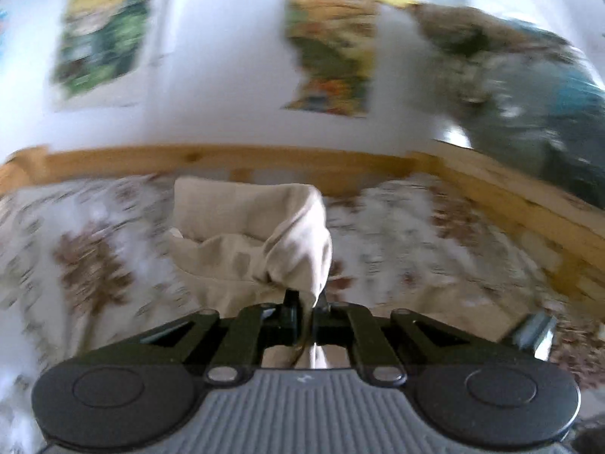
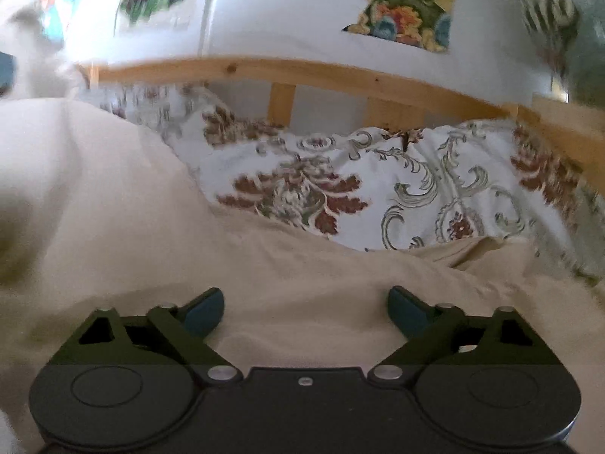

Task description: Fold large clothes

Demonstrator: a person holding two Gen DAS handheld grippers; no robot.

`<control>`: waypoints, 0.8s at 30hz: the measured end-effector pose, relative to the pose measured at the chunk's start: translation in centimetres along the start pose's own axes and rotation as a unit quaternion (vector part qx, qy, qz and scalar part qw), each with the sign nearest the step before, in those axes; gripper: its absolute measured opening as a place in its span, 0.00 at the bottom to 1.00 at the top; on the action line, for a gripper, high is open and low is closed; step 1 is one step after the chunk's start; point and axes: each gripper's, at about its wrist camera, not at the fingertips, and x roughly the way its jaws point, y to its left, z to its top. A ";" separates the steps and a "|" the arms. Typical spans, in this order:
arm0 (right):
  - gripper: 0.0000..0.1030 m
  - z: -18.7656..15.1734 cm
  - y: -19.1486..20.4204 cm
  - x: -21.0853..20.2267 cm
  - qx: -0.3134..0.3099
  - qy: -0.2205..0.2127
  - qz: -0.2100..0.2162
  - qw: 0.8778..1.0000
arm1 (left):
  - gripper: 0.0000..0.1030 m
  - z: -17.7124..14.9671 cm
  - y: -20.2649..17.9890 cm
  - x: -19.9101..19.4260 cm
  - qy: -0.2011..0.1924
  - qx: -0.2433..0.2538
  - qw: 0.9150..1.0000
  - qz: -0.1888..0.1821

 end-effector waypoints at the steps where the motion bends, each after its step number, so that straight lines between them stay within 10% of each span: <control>1: 0.75 0.6 -1.2 -0.4 0.038 0.003 0.017 0.999 | 0.05 0.3 -0.7 0.3 0.002 0.010 1.000 -0.014; 6: 0.49 1.6 -8.1 -3.7 0.237 0.028 0.066 0.969 | 0.05 0.5 -5.4 1.8 0.014 0.054 0.995 -0.084; 11: 0.47 2.4 -14.0 -10.6 0.312 0.001 0.025 0.950 | 0.06 -1.3 -9.9 3.8 0.054 0.103 0.985 -0.130; 17: 0.70 -0.9 -18.8 -16.1 0.423 -0.030 0.066 0.903 | 0.06 -4.4 -13.2 5.1 0.100 0.145 0.974 -0.146; 21: 0.81 -3.2 -19.1 -13.9 0.489 0.022 0.147 0.860 | 0.06 -6.4 -13.6 4.1 0.101 0.162 0.970 -0.151; 24: 0.86 -3.4 -17.4 -12.0 0.490 0.066 0.165 0.853 | 0.06 -7.2 -13.4 3.3 0.099 0.173 0.969 -0.148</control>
